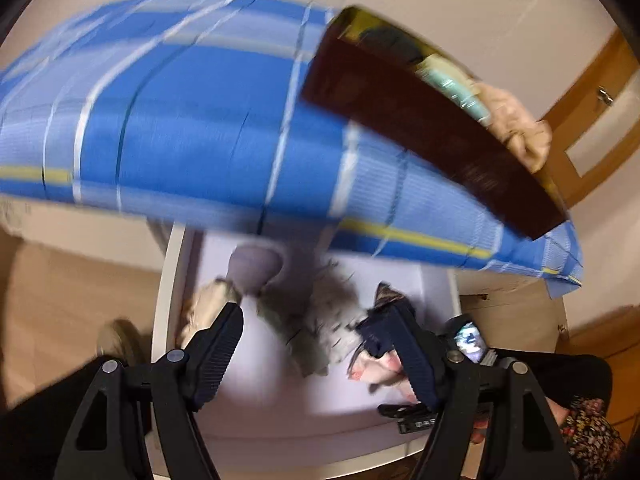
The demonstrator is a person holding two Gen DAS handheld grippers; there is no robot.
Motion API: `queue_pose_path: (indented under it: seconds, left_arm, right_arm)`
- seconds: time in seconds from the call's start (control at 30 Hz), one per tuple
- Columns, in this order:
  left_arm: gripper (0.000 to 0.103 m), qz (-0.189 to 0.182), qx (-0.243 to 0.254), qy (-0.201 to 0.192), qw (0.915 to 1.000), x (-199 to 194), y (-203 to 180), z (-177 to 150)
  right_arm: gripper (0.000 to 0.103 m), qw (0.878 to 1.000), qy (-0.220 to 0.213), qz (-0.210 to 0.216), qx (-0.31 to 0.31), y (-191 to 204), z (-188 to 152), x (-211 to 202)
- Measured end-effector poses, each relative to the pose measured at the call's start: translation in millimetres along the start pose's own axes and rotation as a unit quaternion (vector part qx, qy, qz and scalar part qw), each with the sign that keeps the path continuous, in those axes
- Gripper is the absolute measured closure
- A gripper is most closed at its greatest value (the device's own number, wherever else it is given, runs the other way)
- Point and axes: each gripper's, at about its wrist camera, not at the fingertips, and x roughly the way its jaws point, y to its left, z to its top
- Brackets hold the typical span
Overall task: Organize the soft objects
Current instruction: 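Move the left tool back over the drawer while the right gripper lowers toward the pink bundle, then lower the right gripper onto the pink patterned bundle and close on it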
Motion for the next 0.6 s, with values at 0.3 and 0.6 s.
queue_pose_path:
  seconds: [0.3,0.6]
  left_arm:
    - [0.027,0.016,-0.045,0.038,0.9981,27.8,24.5,-19.3]
    - [0.027,0.026,-0.082,0.059,0.9945,38.5,38.0,-21.8]
  right_arm:
    - [0.016,0.996,-0.028,-0.072,-0.034,7.2,12.7,-0.4]
    - [0.024,0.991,-0.026,-0.114,-0.066,22.2,3.2,17.7]
